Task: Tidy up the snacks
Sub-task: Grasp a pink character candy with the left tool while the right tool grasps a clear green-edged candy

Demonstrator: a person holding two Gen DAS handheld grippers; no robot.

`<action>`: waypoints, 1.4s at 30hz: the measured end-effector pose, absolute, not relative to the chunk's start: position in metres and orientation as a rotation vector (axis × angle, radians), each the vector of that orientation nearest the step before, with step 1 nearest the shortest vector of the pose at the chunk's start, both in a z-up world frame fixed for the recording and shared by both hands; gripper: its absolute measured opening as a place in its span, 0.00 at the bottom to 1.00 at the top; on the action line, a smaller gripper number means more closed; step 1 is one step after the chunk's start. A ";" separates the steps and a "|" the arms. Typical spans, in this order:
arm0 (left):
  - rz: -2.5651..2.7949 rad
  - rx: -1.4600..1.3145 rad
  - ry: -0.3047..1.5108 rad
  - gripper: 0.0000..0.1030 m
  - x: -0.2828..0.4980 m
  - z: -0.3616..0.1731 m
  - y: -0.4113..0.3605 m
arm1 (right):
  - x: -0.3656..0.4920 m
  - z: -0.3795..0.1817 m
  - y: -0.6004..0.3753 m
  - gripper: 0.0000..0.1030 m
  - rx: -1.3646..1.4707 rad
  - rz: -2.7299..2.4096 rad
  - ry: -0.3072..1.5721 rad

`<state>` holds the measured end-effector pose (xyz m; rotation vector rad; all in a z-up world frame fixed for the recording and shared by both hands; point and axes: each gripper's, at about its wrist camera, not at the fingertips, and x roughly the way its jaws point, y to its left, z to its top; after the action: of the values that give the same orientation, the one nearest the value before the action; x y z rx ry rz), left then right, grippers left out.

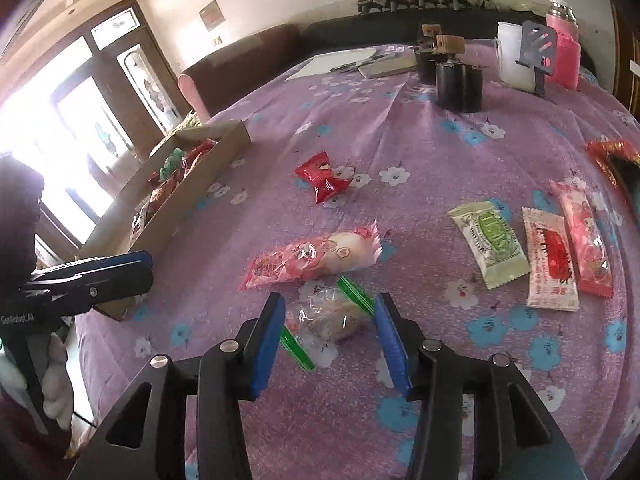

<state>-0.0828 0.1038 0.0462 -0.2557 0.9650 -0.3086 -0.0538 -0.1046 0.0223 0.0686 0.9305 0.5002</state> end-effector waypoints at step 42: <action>-0.505 0.262 0.930 0.31 -0.027 0.012 -0.021 | -0.044 0.017 -0.150 0.40 0.119 0.293 0.973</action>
<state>-0.0273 -0.0205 0.0117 0.2615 0.9297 -0.5046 -0.0435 -0.1498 0.0175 0.1188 0.9730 0.2930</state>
